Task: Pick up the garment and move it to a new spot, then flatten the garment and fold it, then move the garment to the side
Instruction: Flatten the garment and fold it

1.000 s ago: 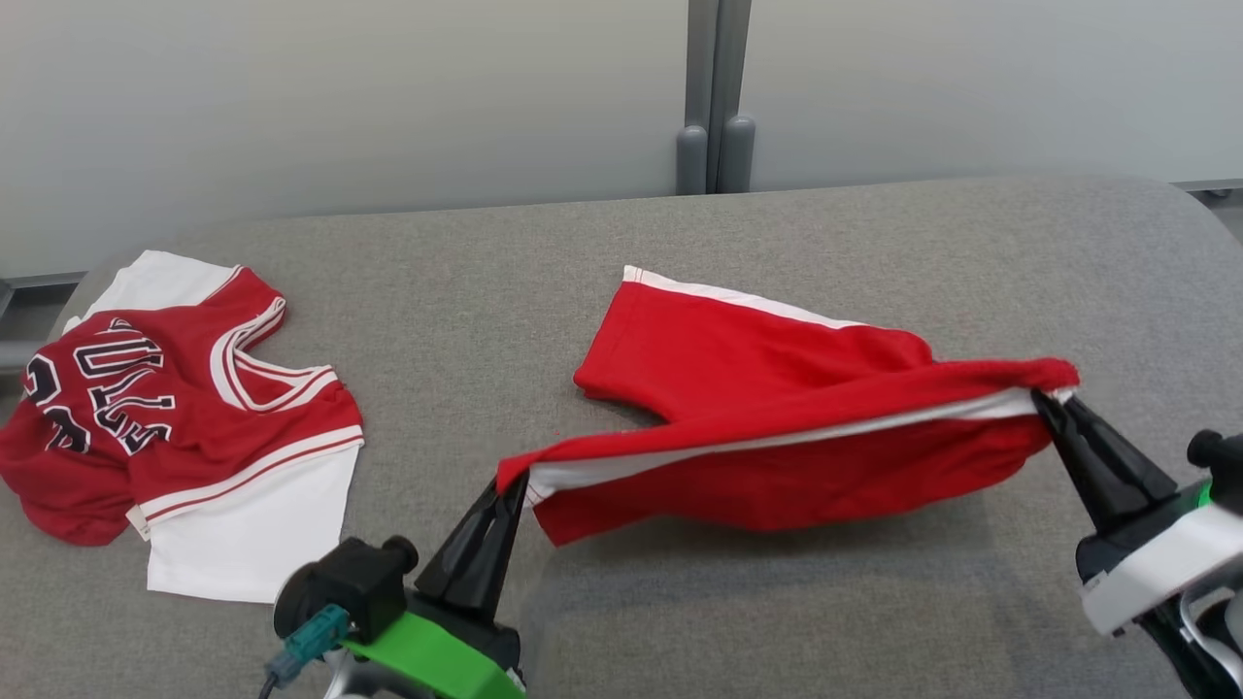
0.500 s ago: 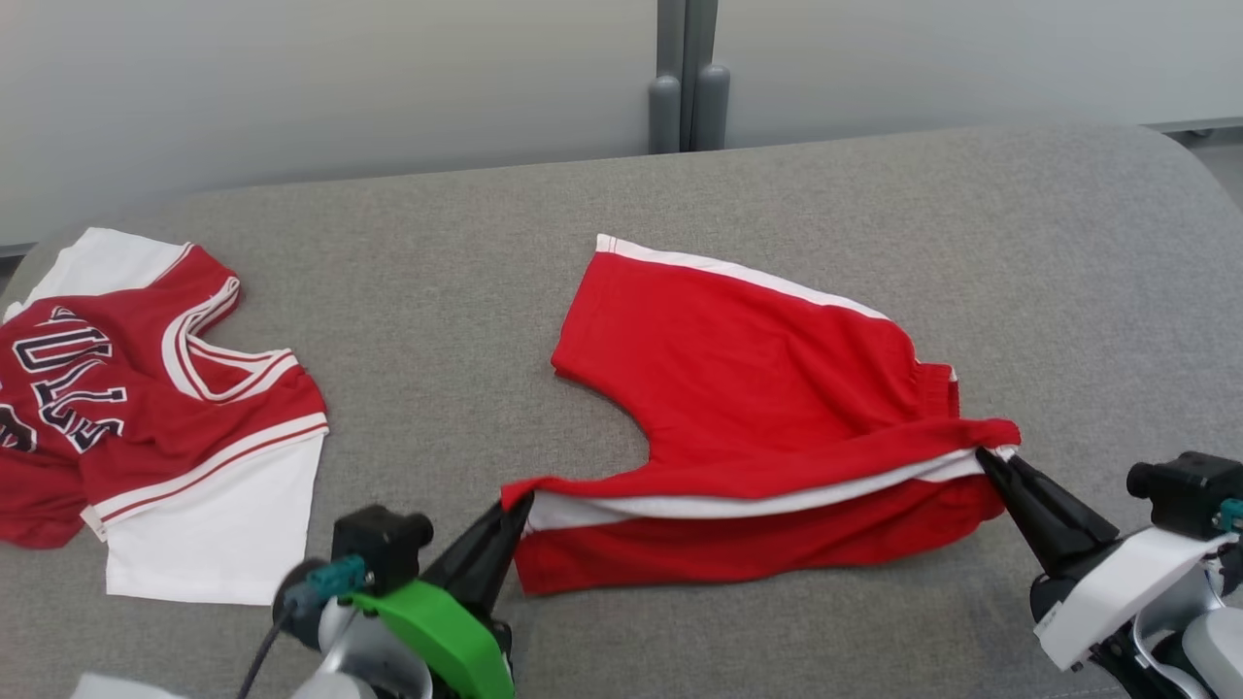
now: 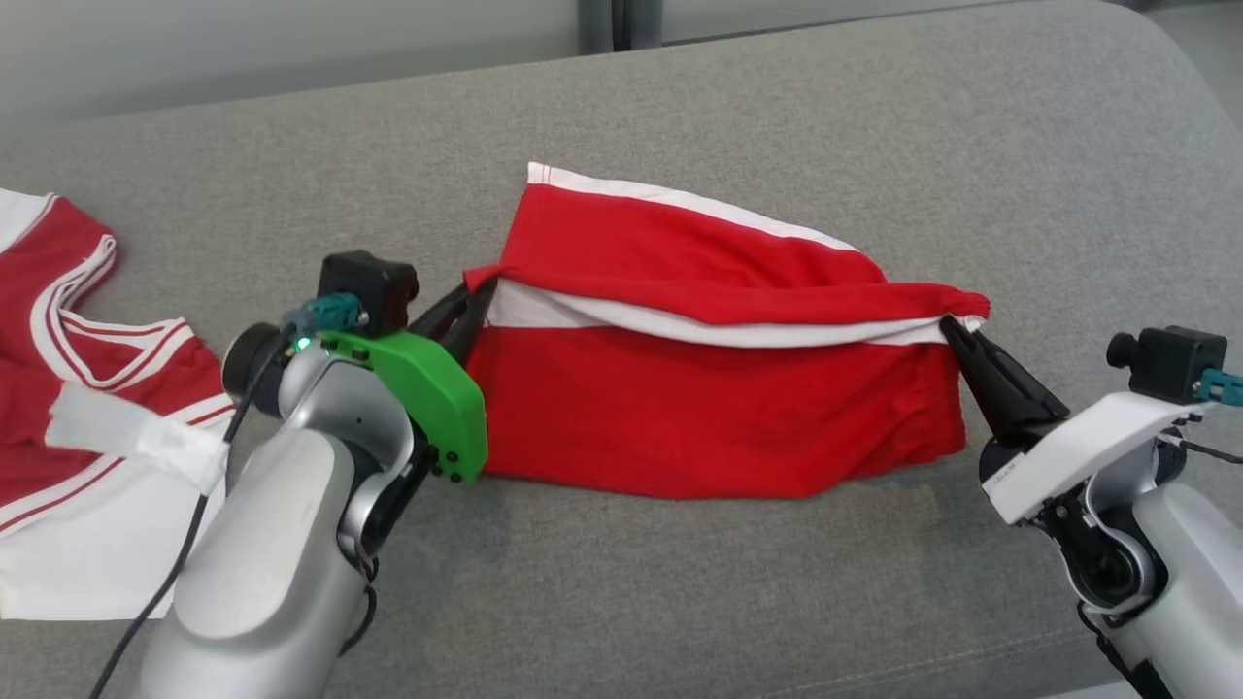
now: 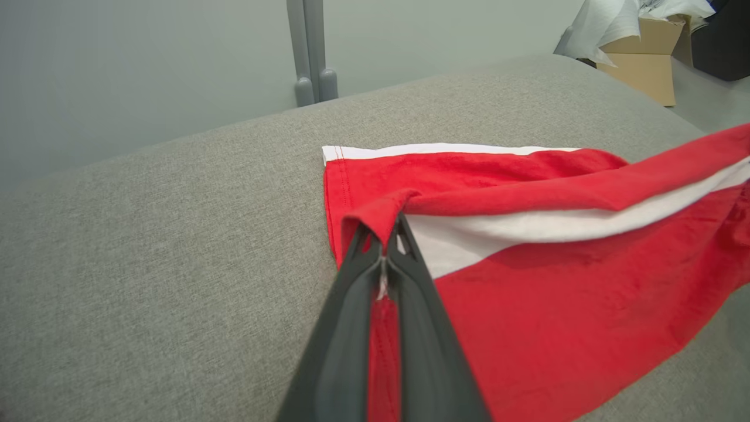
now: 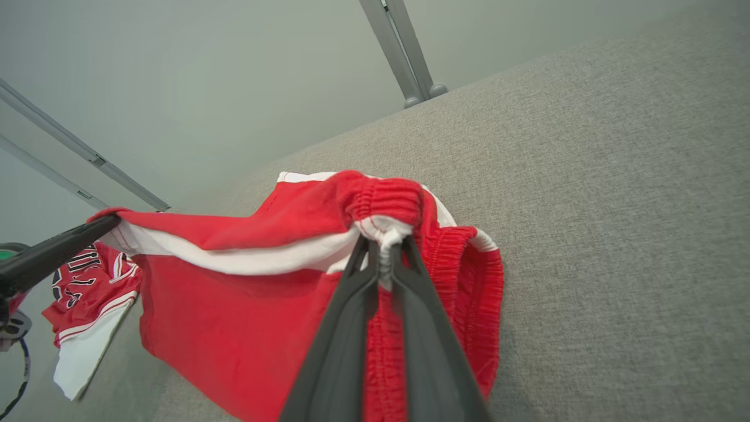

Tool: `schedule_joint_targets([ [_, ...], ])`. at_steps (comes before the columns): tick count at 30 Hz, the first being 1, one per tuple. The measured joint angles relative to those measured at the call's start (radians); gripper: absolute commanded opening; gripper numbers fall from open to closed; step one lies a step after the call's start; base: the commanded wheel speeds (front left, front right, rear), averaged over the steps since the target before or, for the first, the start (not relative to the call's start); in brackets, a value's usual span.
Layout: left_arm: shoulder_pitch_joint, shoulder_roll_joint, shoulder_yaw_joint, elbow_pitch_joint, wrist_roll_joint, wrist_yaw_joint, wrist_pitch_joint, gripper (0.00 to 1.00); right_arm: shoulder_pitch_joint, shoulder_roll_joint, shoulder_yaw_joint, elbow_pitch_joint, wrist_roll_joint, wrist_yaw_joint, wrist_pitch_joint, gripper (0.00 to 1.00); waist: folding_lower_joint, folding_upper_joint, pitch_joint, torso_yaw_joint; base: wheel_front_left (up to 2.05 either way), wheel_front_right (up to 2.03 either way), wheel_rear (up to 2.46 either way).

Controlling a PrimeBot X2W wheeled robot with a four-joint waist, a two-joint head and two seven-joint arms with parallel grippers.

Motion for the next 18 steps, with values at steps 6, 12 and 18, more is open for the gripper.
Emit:
schedule_joint_targets([
  [6, -0.146, -0.008, 0.03, 0.1, 0.037, 0.03, 0.05, 0.0, -0.111, 0.071, 0.008, 0.061, 0.015, 0.0, 0.009, 0.0, 0.0, 0.0, 0.073, -0.05, 0.0, 0.0, 0.0],
  [12, -0.28, 0.011, 0.039, 0.171, 0.085, 0.053, 0.071, 0.0, -0.221, 0.151, 0.027, 0.123, 0.014, 0.0, 0.008, 0.0, 0.0, 0.0, 0.15, -0.101, 0.0, 0.0, 0.0],
  [18, -0.376, 0.027, 0.04, 0.246, 0.128, 0.062, 0.071, 0.0, -0.298, 0.215, 0.044, 0.199, 0.013, 0.0, -0.019, 0.0, 0.0, 0.0, 0.223, -0.15, 0.0, 0.0, 0.0],
])
